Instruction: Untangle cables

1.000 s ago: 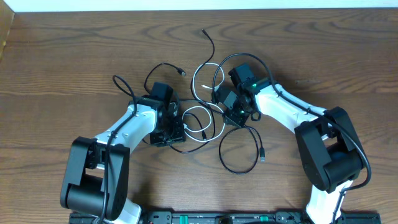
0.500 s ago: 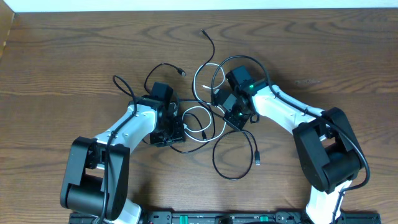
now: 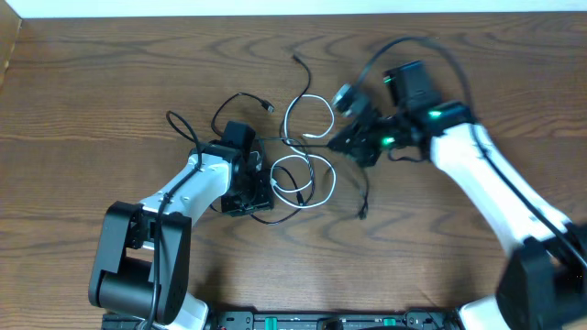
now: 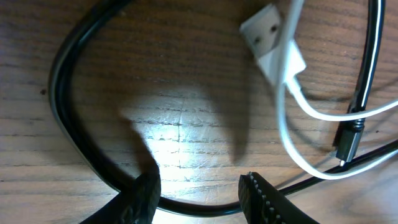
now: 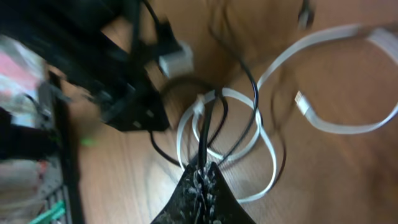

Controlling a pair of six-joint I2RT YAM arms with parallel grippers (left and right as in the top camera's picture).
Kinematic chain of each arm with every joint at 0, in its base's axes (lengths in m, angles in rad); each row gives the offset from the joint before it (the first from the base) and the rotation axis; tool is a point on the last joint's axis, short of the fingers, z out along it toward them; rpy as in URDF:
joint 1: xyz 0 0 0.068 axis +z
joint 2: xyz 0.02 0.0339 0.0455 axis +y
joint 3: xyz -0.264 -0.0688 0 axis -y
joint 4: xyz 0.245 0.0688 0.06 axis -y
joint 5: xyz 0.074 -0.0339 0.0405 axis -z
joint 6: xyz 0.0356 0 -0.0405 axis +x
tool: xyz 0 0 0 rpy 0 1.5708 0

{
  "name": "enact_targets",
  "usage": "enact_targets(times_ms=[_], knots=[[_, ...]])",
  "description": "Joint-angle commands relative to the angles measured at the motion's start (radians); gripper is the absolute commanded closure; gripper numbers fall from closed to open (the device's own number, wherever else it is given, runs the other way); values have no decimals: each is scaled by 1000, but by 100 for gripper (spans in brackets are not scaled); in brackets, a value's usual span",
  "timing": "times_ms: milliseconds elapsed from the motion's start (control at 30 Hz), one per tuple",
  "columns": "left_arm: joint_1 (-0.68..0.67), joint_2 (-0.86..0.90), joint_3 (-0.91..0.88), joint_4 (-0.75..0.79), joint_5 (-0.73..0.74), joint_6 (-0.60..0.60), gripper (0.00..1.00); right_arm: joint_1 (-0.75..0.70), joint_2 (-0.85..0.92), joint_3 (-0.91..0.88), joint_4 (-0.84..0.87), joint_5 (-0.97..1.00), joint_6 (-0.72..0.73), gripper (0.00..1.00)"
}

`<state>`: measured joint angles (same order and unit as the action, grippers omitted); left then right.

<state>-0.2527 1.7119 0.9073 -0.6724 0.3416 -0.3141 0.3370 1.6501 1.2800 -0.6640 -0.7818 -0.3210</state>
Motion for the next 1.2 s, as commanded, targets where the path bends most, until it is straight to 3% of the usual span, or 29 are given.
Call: enact_targets(times_ms=[0,167,300,400,733,867,900,933,1067,1167], knots=[[-2,7,-24,-3,-14,2,54,-39,-66,14,-2,-119,14,99],[-2,7,-24,-3,-14,2,54,-102,-145,14,43,-238,14,99],[-2,7,-24,-3,-14,2,54,-149,-187,14,79,-210,37,99],[-2,7,-24,-2,-14,2,54,-155,-190,14,59,-130,37,89],[-2,7,-24,-2,-14,2,54,-116,-125,-29,-71,275,109,75],[-2,7,-24,-2,-14,2,54,-114,-60,-41,-116,266,127,59],[-2,7,-24,-3,-14,2,54,-113,-47,-41,-130,251,128,27],[-2,7,-24,-3,-14,2,54,-113,-33,-41,-143,230,134,1],[-2,7,-24,-2,-14,2,53,-113,20,-41,-146,222,153,1],[-2,7,-24,1,-13,2,54,-111,68,-41,-100,222,257,1]])
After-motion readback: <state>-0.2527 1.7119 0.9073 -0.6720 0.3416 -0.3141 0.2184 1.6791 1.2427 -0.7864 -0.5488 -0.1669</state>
